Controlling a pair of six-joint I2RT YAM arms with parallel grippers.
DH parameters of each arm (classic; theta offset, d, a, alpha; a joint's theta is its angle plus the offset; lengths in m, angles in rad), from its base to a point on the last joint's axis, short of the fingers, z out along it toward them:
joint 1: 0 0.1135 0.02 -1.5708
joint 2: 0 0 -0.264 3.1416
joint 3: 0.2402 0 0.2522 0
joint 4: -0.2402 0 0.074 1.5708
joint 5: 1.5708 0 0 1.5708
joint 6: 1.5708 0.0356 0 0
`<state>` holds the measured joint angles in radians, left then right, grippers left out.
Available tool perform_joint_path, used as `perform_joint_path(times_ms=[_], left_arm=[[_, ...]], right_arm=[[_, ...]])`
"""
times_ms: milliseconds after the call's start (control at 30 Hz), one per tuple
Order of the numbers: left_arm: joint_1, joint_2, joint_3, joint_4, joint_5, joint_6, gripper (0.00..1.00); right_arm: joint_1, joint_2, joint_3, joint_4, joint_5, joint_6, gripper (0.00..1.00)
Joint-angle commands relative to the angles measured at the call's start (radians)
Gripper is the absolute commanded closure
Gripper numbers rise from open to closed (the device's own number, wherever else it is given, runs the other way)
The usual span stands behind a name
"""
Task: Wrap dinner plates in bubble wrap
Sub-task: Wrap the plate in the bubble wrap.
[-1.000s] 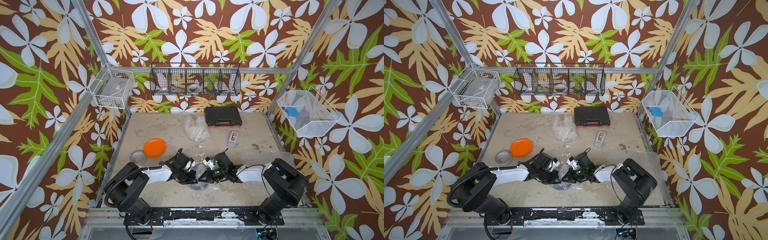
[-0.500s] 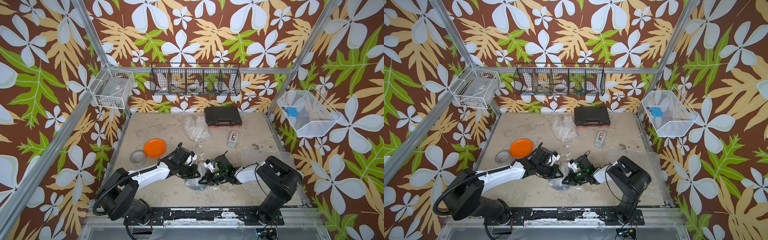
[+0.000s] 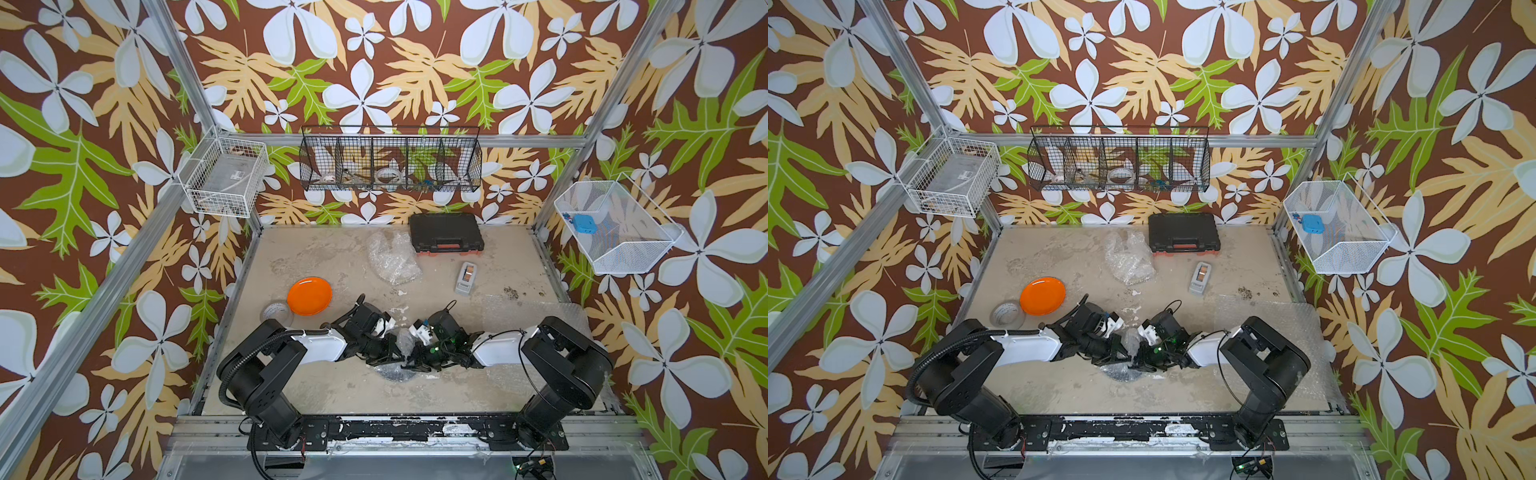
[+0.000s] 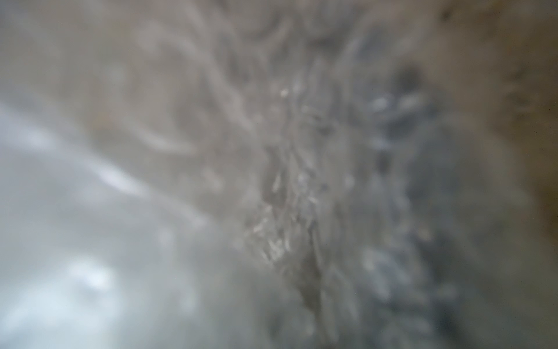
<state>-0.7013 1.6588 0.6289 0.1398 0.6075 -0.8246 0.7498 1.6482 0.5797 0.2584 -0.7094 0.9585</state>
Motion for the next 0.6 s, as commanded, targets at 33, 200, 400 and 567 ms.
perform_joint_path(times_ms=[33, 200, 400, 567], left_arm=[[-0.009, 0.050, -0.002, -0.198, -0.221, 0.076, 1.00], [-0.007, 0.082, -0.007, -0.240, -0.268, 0.102, 1.00], [-0.007, 0.102, -0.019, -0.230, -0.267, 0.100, 1.00], [-0.008, 0.085, -0.015, -0.236, -0.265, 0.100, 1.00]], right_arm=[[0.018, -0.051, 0.050, -0.191, 0.100, -0.126, 0.71], [0.017, -0.126, 0.107, -0.348, 0.215, -0.177, 0.63], [0.017, -0.224, 0.145, -0.483, 0.289, -0.235, 0.60], [0.018, -0.173, 0.077, -0.371, 0.179, -0.199, 0.81]])
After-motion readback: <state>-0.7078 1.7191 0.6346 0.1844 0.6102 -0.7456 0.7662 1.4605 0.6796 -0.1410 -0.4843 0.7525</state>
